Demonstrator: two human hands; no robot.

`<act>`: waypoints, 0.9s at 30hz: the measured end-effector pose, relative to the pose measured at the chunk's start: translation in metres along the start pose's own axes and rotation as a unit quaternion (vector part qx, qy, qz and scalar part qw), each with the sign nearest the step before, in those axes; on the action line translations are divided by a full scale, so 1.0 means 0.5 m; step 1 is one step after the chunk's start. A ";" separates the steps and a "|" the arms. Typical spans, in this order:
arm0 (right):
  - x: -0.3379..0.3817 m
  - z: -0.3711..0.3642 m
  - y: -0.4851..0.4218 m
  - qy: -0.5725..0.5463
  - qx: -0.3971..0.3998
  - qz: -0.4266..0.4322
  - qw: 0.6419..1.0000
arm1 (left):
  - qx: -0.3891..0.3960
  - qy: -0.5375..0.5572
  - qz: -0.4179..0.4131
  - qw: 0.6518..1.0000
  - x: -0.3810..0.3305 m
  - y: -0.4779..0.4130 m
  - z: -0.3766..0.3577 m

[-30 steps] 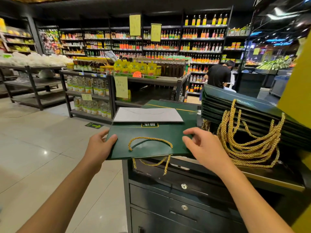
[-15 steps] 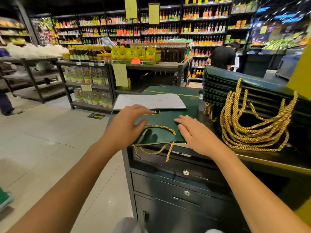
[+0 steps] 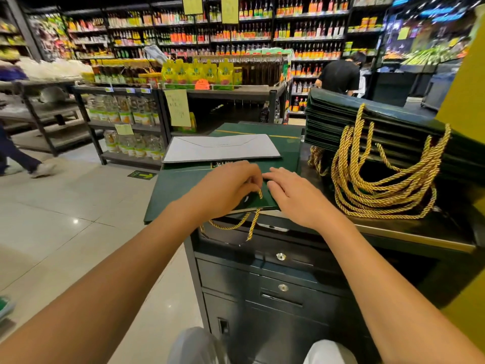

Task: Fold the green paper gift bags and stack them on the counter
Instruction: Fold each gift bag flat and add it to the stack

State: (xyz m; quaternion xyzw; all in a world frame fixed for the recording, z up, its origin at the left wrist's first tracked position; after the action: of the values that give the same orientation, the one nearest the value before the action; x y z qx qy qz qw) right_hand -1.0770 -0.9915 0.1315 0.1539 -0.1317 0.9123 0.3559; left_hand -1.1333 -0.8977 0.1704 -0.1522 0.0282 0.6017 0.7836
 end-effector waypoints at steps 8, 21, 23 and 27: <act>0.009 0.008 0.009 -0.005 0.001 -0.004 1.000 | -0.134 0.276 0.058 0.950 0.069 0.027 0.048; 0.015 0.017 0.017 -0.014 -0.005 0.000 1.000 | -0.133 0.293 0.091 0.942 0.108 0.059 0.064; 0.014 0.015 0.017 -0.016 -0.003 -0.001 1.000 | -0.125 0.270 0.106 0.949 0.134 0.086 0.079; 0.014 0.017 0.018 -0.013 -0.006 -0.001 1.000 | -0.110 0.190 0.152 0.964 0.180 0.148 0.093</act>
State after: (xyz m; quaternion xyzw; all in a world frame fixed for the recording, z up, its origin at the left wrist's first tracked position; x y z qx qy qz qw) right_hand -1.0865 -0.9966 0.1411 0.1637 -0.1415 0.9093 0.3556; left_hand -1.1855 -0.7840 0.1789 -0.3431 0.1327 0.6734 0.6413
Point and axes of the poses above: each hand's wrist, its own y-axis away from the middle knuckle, its own z-axis out of the back of the hand, x = y × z, the point moved 10 cm from there along -y, towards the middle knuckle, and after that the axes turned 8 degrees about x, right-handed, at the moved point
